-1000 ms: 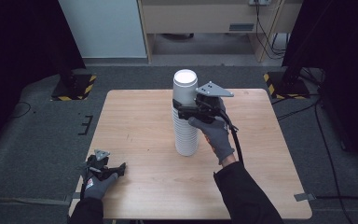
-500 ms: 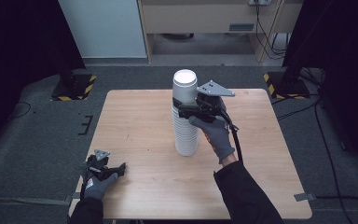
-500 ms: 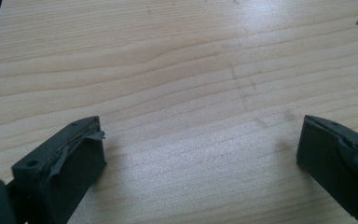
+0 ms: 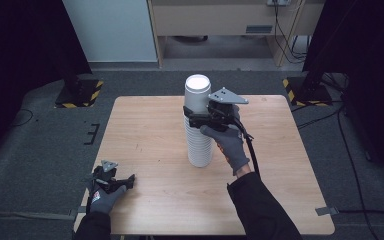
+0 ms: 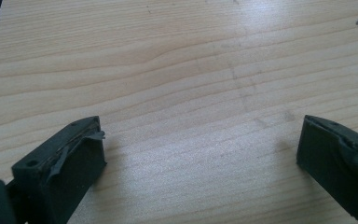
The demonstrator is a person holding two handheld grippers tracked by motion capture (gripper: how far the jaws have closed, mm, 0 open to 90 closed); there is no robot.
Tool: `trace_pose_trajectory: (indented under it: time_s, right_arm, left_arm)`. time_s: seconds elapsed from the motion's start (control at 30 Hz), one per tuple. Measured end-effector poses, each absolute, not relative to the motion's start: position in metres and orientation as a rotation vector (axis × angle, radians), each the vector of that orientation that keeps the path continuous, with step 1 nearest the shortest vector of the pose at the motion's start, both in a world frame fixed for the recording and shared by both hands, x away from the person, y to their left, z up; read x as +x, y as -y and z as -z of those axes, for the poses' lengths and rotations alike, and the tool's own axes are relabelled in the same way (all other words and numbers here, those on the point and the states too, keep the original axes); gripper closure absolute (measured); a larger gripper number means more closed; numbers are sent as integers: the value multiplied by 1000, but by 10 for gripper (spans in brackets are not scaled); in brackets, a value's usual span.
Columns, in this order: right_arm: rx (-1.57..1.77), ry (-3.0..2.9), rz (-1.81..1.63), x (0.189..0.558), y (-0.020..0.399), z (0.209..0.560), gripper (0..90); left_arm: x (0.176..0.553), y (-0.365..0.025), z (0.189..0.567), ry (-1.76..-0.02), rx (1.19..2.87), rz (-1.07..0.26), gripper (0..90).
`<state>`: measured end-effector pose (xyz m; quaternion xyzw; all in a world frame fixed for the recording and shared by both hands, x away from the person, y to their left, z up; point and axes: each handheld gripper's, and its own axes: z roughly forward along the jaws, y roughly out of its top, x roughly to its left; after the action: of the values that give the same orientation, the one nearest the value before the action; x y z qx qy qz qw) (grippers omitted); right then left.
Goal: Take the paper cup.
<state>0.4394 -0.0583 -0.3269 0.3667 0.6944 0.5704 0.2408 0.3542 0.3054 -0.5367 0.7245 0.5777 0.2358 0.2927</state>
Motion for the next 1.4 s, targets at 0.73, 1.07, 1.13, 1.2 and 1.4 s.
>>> trace_pose_trajectory:
  time_s: [0.73,1.07,1.13,1.2,1.4]
  right_arm:
    - [967,-1898,-1554,439,60,325,136]
    - [959,-1872,-1595,440,61,323,143]
    - [961,-1832,-1655,438,63,316,146]
    - [953,-1829,-1654,436,62,308,146]
    - [951,-1824,-1662,435,65,301,146]
  left_arm:
    - [354,-306,537,-1537,1930,-627,1]
    - [354,-305,537,-1537,1927,-627,0]
    - [354,-305,537,-1537,1927,-627,0]
    - [354,-305,537,-1537,1927,-627,0]
    - [354,-305,537,-1537,1927,-627,0]
